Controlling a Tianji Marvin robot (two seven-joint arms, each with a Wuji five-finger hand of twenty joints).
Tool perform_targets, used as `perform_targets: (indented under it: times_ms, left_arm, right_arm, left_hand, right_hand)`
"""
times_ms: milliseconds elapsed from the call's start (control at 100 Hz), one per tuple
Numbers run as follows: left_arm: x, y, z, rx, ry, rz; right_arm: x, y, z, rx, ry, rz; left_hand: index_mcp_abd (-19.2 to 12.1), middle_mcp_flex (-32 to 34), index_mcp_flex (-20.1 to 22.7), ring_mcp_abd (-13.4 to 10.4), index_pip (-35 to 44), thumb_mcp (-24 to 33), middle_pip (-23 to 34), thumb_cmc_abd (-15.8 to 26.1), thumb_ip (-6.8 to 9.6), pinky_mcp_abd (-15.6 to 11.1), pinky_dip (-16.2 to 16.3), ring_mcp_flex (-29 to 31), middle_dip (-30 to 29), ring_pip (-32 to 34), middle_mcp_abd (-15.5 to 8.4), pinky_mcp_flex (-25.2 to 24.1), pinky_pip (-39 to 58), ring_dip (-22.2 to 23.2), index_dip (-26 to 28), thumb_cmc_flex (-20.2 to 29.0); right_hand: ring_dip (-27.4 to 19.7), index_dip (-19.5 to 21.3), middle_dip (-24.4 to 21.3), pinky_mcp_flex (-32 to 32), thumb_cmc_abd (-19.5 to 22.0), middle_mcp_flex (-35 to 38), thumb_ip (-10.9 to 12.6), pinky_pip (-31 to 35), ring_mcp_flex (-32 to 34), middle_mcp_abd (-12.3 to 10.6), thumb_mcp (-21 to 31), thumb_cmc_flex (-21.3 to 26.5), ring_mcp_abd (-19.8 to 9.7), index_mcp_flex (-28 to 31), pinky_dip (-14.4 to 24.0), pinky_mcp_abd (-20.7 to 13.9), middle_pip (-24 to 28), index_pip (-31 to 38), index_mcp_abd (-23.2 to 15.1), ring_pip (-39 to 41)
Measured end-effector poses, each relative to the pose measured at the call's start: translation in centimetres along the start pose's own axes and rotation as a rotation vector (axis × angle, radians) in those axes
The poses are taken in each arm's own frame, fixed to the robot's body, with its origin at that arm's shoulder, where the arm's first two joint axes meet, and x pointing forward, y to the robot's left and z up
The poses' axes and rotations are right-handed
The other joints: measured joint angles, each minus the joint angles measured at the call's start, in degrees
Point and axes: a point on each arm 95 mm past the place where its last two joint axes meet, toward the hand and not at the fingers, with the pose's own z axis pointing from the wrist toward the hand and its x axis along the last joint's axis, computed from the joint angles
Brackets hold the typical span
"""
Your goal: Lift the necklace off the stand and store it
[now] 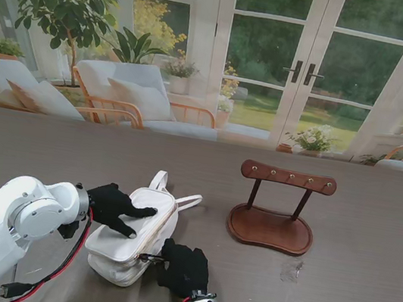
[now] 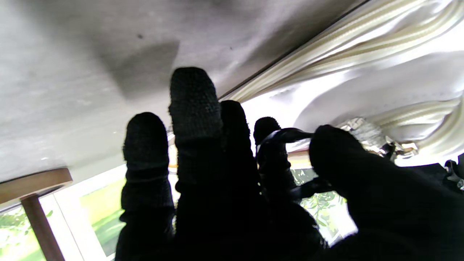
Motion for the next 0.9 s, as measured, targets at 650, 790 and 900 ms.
perform_targets:
  times_ms: [650, 790, 900]
  left_arm:
    - [0.1, 0.0, 0.0, -0.009, 0.001, 0.012]
    - [0.2, 0.0, 0.0, -0.013, 0.004, 0.029]
    - [0.3, -0.1, 0.1, -0.018, 0.007, 0.053]
  right_arm:
    - [0.5, 0.0, 1.1, -0.129, -0.061, 0.152]
    - [0.6, 0.2, 1.3, -0.138, -0.083, 0.204]
    - [0.4, 0.3, 1.5, -0.132, -0.119, 0.254]
  left_hand:
    - [0.8, 0.0, 0.0, 0.0, -2.4, 0.9, 0.0, 0.0, 0.0, 0.0, 0.0, 0.0, -0.1, 0.0, 0.0, 0.0, 0.0, 0.0, 0.0, -0.1]
    - [1.6, 0.0, 0.0, 0.0, -3.9, 1.5, 0.0, 0.1, 0.0, 0.0, 0.0, 0.0, -0.1, 0.0, 0.0, 0.0, 0.0, 0.0, 0.1, -0.7]
    - [2.3, 0.0, 0.0, 0.0, -5.1, 1.5, 0.2, 0.6, -0.02, 0.0, 0.0, 0.0, 0.0, 0.0, 0.0, 0.0, 0.0, 0.0, 0.5, -0.8]
  right_hand:
    - [4.1, 1.5, -0.7, 1.2, -1.0, 11.9, -1.1, 5.1, 3.6, -2.5, 0.0, 4.4, -0.7, 6.0, 0.0, 0.0, 0.8, 10.1, -4.5, 15.6]
    - [5.8, 3.0, -0.6, 1.2, -2.8, 15.6, -1.6, 6.9, 3.8, -3.6, 0.1, 3.8, -0.8, 8.3, 0.0, 0.0, 0.8, 11.4, -4.5, 21.3]
    - [6.6, 4.1, -0.5, 1.2, -3.6, 17.4, -1.6, 7.5, 4.4, -4.1, 0.1, 3.8, -0.9, 9.0, 0.0, 0.0, 0.6, 11.7, -4.5, 23.9]
